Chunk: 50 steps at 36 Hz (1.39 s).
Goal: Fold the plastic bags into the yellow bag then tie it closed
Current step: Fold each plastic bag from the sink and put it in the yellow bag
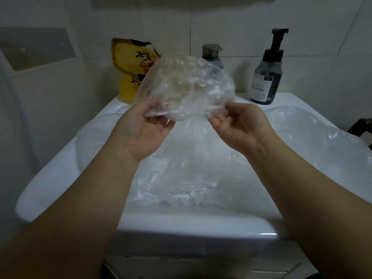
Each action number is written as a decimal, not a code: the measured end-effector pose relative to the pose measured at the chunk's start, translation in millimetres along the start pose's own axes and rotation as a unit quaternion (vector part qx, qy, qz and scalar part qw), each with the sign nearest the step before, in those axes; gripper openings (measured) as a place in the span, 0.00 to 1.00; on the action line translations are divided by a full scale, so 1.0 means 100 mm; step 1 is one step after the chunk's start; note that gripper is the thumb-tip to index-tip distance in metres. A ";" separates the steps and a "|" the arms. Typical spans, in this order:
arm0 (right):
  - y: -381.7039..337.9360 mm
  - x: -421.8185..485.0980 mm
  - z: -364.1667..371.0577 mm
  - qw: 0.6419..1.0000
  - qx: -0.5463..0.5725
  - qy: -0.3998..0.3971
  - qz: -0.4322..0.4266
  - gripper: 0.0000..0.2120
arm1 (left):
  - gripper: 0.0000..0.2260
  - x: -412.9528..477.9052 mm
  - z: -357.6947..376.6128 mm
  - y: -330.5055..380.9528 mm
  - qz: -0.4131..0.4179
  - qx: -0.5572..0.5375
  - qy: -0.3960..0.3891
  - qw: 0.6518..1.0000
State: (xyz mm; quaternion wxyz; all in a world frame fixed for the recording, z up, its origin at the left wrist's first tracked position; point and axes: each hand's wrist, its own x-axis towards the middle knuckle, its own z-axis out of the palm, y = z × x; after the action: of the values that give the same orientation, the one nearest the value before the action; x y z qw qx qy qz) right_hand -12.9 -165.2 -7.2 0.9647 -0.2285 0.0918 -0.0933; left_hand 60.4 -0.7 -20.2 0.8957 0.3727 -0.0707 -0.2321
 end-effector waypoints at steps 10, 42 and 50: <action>0.01 0.01 -0.04 0.998 -0.062 0.014 0.009 0.16 | 0.25 -0.07 0.03 0.01 -0.046 -0.008 -0.008 0.999; -0.08 -0.01 -0.09 0.994 -0.098 -0.019 0.037 0.16 | 0.13 -0.08 -0.01 0.07 0.010 0.009 -0.074 0.997; -0.04 -0.05 -0.05 0.973 -0.231 0.027 0.005 0.19 | 0.20 -0.10 0.02 0.06 -0.009 -0.022 -0.071 0.997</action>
State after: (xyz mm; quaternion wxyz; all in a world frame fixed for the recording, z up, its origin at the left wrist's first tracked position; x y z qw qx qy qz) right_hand -19.2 -169.5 -9.6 0.8835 -0.4420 0.1379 -0.0709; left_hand 53.1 6.1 -14.4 0.8943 0.3365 -0.1254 -0.2670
